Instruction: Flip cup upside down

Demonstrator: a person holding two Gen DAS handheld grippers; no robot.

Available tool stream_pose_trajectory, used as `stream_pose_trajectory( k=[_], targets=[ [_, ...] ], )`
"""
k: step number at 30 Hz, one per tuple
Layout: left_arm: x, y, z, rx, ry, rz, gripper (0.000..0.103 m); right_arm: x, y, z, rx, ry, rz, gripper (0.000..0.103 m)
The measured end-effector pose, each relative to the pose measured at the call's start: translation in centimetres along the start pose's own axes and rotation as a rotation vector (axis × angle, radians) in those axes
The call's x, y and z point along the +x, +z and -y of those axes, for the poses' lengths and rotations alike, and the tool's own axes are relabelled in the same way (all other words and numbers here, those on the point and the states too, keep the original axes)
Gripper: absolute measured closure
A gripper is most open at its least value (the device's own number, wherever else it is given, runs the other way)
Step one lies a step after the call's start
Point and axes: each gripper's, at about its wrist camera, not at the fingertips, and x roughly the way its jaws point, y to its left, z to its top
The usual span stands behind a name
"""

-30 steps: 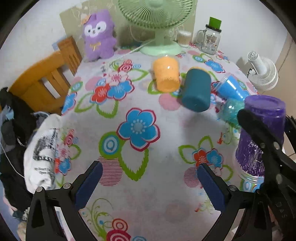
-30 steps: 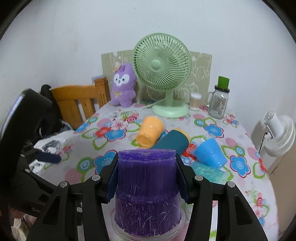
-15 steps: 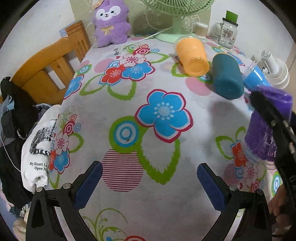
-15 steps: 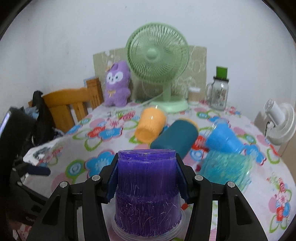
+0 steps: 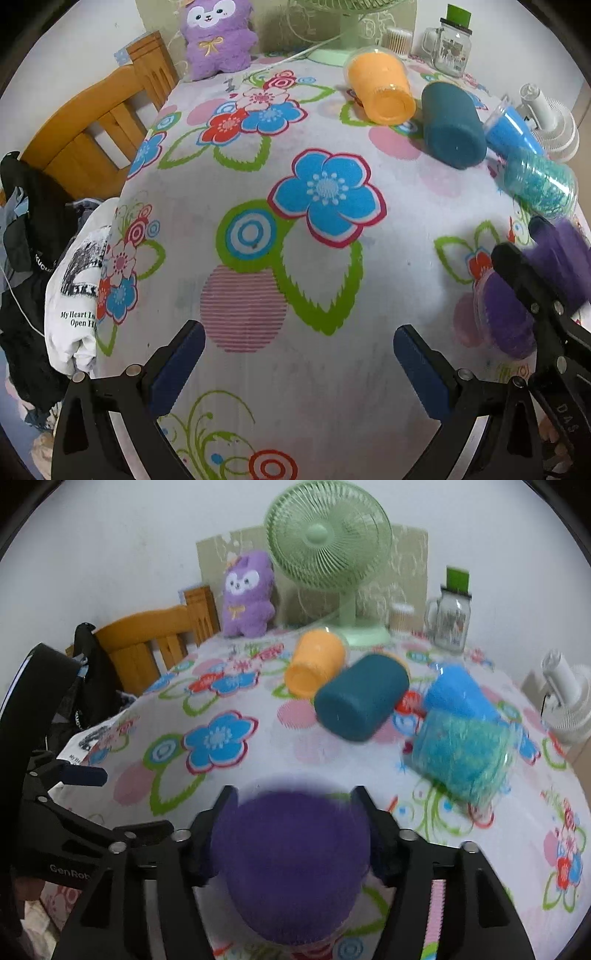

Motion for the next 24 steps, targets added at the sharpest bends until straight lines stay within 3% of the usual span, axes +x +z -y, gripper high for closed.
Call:
stream_pose_trajectory(
  k=[2, 4, 11, 24],
  targets=[
    [-0.3, -0.2, -0.2, -0.015, -0.009, -0.011, 0.000, -0.5, 0.0, 0.0, 0.000, -0.002, -0.013, 0.013],
    [-0.9, -0.2, -0.5, -0.046, -0.025, -0.019, 0.000, -1.0, 0.4, -0.4, -0.020, -0.014, -0.038, 0.010],
    [-5.2, 0.7, -0.3, -0.090, -0.041, -0.020, 0.000, -4.8, 3.7, -0.2, -0.007, -0.007, -0.122, 0.008],
    [-15.9, 4.9, 2.8, -0.057, -0.051, 0.073, 0.000, -14.2, 10.4, 2.6, 0.029, -0.042, -0.088, 0.006]
  ],
)
